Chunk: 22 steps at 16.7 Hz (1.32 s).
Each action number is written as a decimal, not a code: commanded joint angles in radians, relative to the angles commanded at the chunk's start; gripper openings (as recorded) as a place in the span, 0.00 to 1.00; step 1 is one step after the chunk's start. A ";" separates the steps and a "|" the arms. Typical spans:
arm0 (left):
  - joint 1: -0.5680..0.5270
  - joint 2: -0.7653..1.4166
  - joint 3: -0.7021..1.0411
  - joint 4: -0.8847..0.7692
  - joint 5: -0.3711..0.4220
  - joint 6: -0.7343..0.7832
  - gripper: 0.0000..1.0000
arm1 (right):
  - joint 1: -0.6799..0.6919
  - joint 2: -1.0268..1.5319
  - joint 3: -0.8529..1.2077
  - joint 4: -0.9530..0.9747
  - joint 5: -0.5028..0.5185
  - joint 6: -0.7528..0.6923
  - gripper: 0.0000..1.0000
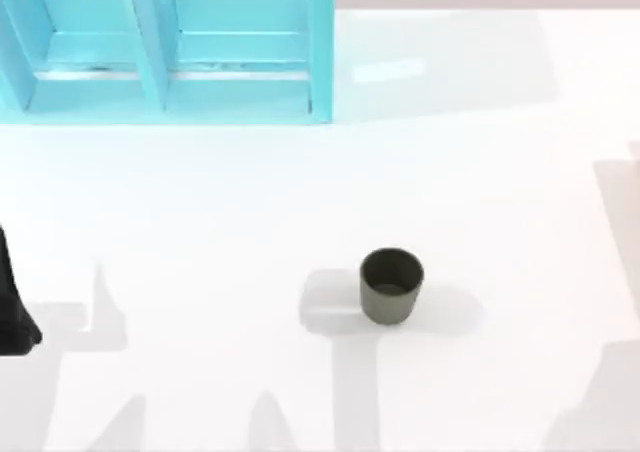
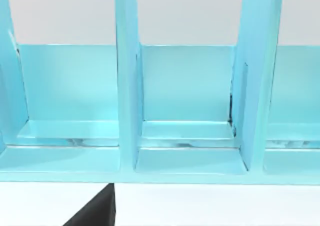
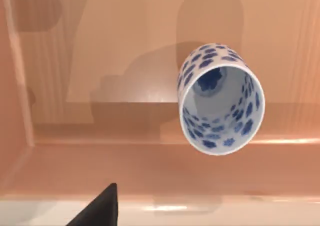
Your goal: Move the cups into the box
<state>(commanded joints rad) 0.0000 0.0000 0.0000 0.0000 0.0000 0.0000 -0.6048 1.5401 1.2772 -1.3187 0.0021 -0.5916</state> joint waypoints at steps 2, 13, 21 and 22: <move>0.000 0.000 0.000 0.000 0.000 0.000 1.00 | -0.001 0.000 0.114 -0.111 0.001 -0.002 1.00; 0.000 0.000 0.000 0.000 0.000 0.000 1.00 | 0.036 0.019 0.240 -0.220 0.002 0.031 1.00; 0.000 0.000 0.000 0.000 0.000 0.000 1.00 | 0.536 0.261 0.400 -0.176 0.002 0.538 1.00; 0.000 0.000 0.000 0.000 0.000 0.000 1.00 | 0.625 0.295 0.420 -0.165 0.001 0.628 1.00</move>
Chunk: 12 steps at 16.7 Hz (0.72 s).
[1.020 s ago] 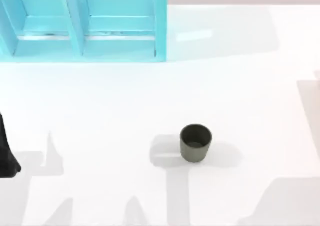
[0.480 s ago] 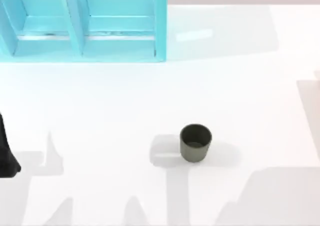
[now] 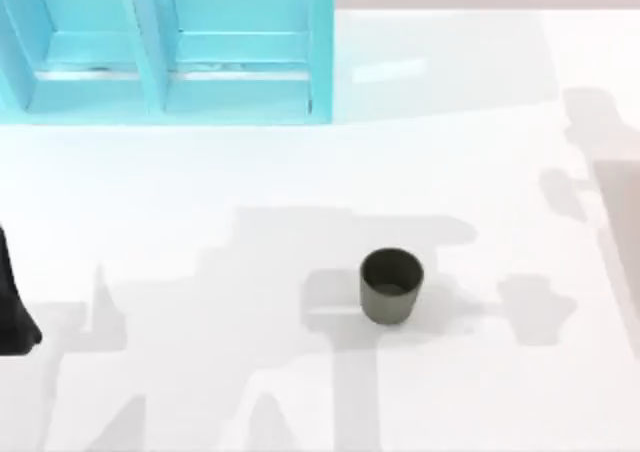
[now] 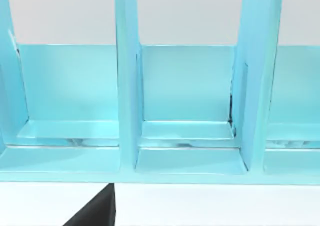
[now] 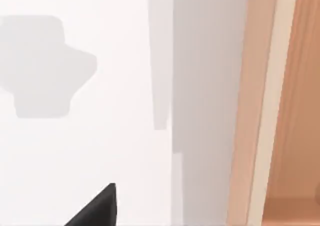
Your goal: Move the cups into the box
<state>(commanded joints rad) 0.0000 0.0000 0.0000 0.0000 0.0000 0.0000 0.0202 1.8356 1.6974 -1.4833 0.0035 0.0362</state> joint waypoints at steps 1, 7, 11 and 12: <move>0.000 0.000 0.000 0.000 0.000 0.000 1.00 | 0.090 0.033 0.019 0.013 0.000 0.090 1.00; 0.000 0.000 0.000 0.000 0.000 0.000 1.00 | 0.526 0.180 0.101 0.106 -0.002 0.528 1.00; 0.000 0.000 0.000 0.000 0.000 0.000 1.00 | 0.622 0.209 0.119 0.141 -0.003 0.623 1.00; 0.000 0.000 0.000 0.000 0.000 0.000 1.00 | 0.622 0.209 0.119 0.141 -0.003 0.623 1.00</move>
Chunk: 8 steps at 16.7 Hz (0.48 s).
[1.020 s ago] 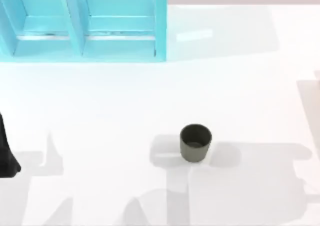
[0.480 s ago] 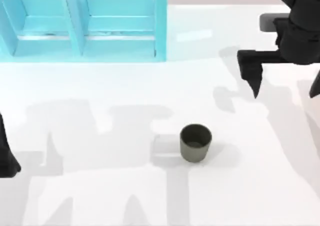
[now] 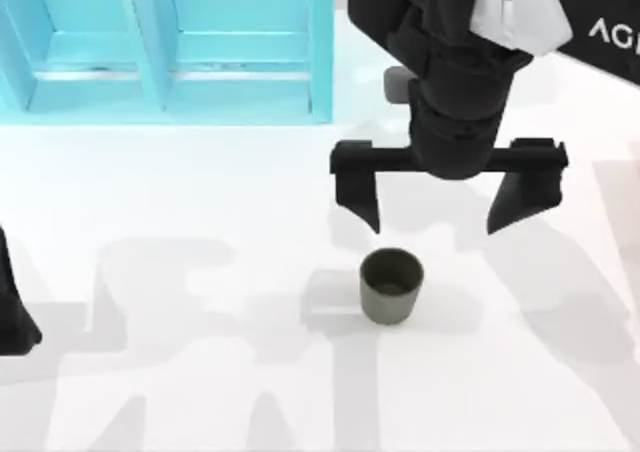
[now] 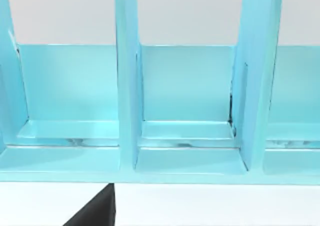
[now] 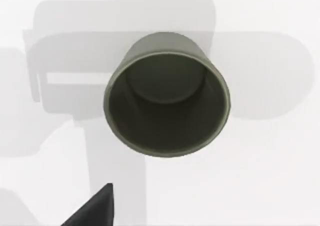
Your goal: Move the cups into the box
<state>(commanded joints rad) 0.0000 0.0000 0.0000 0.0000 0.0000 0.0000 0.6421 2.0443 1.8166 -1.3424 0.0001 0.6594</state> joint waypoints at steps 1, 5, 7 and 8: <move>0.000 0.000 0.000 0.000 0.000 0.000 1.00 | 0.000 0.000 0.000 0.000 0.000 0.000 1.00; 0.000 0.000 0.000 0.000 0.000 0.000 1.00 | -0.002 -0.002 -0.019 0.014 0.000 -0.002 1.00; 0.000 0.000 0.000 0.000 0.000 0.000 1.00 | -0.002 0.008 -0.068 0.072 0.000 -0.002 1.00; 0.000 0.000 0.000 0.000 0.000 0.000 1.00 | -0.001 0.016 -0.101 0.116 0.000 -0.001 1.00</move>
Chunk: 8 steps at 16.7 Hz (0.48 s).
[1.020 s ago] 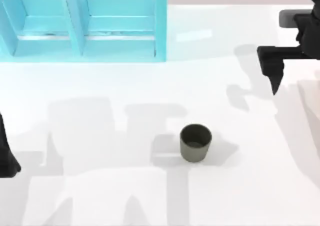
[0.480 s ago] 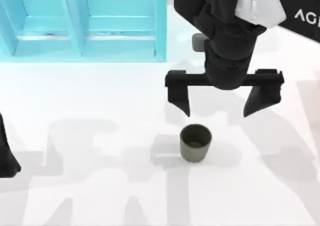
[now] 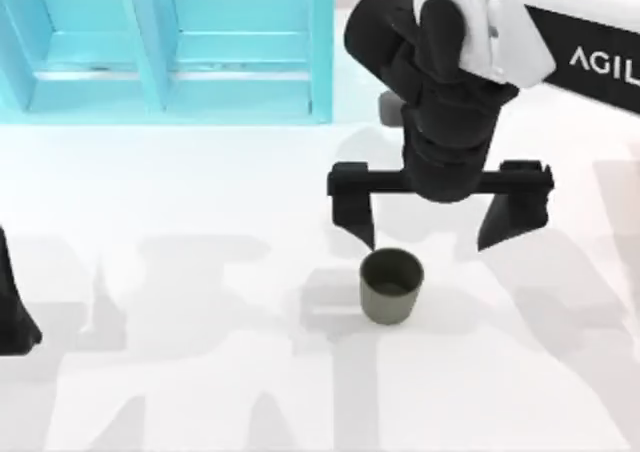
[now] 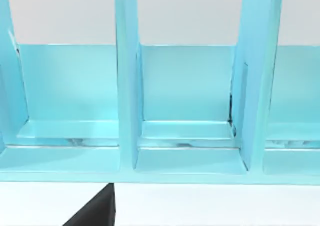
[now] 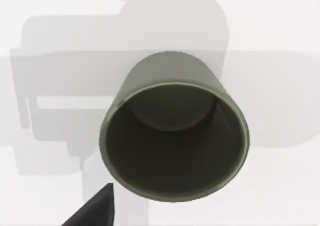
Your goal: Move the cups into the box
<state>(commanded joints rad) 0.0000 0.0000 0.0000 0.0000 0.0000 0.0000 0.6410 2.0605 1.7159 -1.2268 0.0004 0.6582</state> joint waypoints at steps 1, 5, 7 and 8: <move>0.000 0.000 0.000 0.000 0.000 0.000 1.00 | 0.001 0.010 -0.037 0.052 0.000 0.001 1.00; 0.000 0.000 0.000 0.000 0.000 0.000 1.00 | 0.003 0.046 -0.172 0.224 0.000 0.004 1.00; 0.000 0.000 0.000 0.000 0.000 0.000 1.00 | 0.004 0.053 -0.197 0.251 0.000 0.005 1.00; 0.000 0.000 0.000 0.000 0.000 0.000 1.00 | 0.004 0.053 -0.198 0.252 0.000 0.005 1.00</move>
<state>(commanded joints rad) 0.0000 0.0000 0.0000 0.0000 0.0000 0.0000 0.6453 2.1134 1.5183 -0.9750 0.0007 0.6635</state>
